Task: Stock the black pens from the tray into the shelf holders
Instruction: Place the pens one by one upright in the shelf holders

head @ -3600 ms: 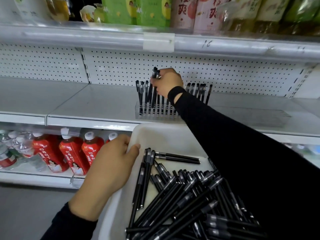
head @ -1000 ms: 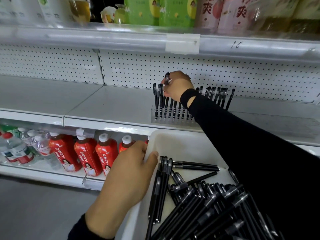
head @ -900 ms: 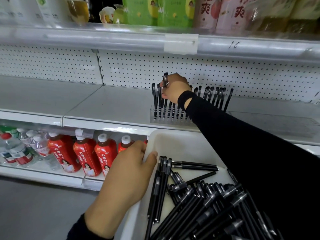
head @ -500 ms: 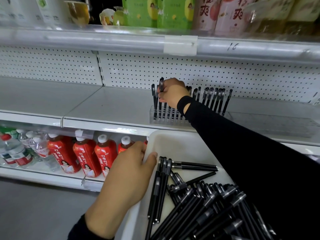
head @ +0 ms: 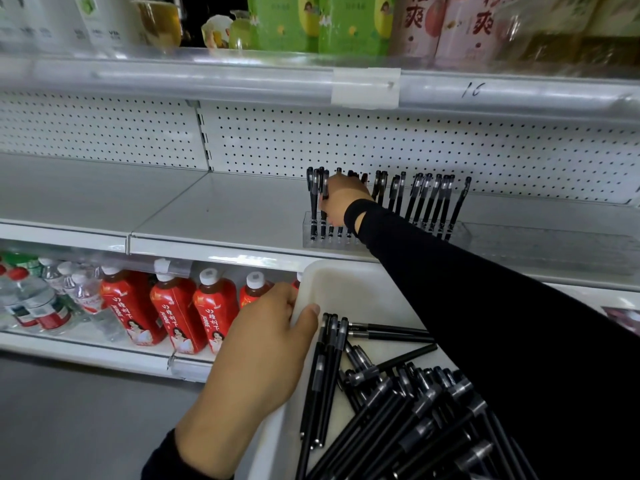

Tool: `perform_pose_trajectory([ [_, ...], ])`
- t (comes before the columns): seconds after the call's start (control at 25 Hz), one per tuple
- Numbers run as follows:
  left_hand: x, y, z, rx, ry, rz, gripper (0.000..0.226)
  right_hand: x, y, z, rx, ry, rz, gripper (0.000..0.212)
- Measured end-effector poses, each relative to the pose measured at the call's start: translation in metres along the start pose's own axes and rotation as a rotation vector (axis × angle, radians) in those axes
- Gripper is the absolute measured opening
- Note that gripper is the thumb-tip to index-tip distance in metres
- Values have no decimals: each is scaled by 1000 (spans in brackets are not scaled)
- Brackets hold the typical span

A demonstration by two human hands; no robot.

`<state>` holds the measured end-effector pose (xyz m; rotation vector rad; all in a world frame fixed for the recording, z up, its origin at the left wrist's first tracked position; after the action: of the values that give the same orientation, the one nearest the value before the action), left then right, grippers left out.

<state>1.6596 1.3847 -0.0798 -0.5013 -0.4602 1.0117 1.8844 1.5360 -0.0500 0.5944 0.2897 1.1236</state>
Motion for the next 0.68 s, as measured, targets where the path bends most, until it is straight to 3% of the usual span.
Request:
perform_pose_trajectory([
  [0.08, 0, 0, 0, 3, -3, 0, 19, -2, -1, -1, -46, -8, 2, 12],
  [0.16, 0, 0, 0, 8, 0, -5, 18, -7, -1, 4, -66, -11, -5, 28],
  [0.36, -1, -1, 2, 30, 1, -10, 20, -38, 1, 45, -14, -76, 65, 14],
  [0.48, -1, -1, 2, 34, 0, 6, 19, -85, 8, 73, 77, -112, 183, 16],
  [0.6, -1, -2, 1, 45, 16, 11, 18, -140, 21, 85, 169, -46, 280, 16],
  [0.68, -1, -5, 0, 43, 19, 3, 17, -172, 33, 74, 206, 155, 340, 18],
])
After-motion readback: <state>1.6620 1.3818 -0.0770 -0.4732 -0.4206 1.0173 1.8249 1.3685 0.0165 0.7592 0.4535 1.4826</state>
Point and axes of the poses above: each hand's wrist, its own x-axis towards the middle knuckle, its own z-axis out of the back of the hand, y = z × x, the point moved 10 cm from there along x, towards the middle knuckle, and after that the axes turned 15 degrees about x, right-handed, at the moved point
